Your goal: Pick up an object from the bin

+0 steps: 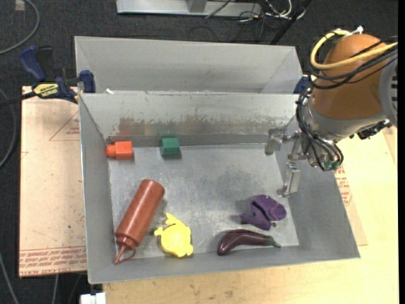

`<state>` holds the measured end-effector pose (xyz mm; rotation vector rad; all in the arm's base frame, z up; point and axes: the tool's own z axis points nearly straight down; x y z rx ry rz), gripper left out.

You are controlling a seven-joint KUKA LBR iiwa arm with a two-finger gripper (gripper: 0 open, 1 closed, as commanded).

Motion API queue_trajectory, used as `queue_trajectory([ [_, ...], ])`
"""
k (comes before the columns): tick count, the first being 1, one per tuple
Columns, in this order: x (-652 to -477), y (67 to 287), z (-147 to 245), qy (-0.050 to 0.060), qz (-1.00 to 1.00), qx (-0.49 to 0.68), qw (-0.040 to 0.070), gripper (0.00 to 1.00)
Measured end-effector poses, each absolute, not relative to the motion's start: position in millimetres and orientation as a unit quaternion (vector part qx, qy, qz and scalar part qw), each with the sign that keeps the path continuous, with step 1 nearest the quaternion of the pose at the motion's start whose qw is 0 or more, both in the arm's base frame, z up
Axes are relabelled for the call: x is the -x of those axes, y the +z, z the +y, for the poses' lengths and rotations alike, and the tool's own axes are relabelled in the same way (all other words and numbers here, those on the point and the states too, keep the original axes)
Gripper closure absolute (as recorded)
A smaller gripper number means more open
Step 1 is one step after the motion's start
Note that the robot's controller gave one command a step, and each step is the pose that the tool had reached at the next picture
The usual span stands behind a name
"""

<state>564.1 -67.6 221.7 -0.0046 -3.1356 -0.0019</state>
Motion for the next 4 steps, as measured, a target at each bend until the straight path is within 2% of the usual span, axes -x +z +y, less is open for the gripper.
queue_trajectory([
  [1,-565.2,226,-67,0.000,-1.000,0.001,-0.001,0.00],
  [2,-554.5,204,-74,0.000,-1.000,-0.025,-0.004,0.00],
  [3,-547.5,167,-87,-0.001,-1.000,-0.018,0.000,0.00],
  [4,-536.7,146,-94,-0.001,-0.994,0.110,-0.001,0.00],
])
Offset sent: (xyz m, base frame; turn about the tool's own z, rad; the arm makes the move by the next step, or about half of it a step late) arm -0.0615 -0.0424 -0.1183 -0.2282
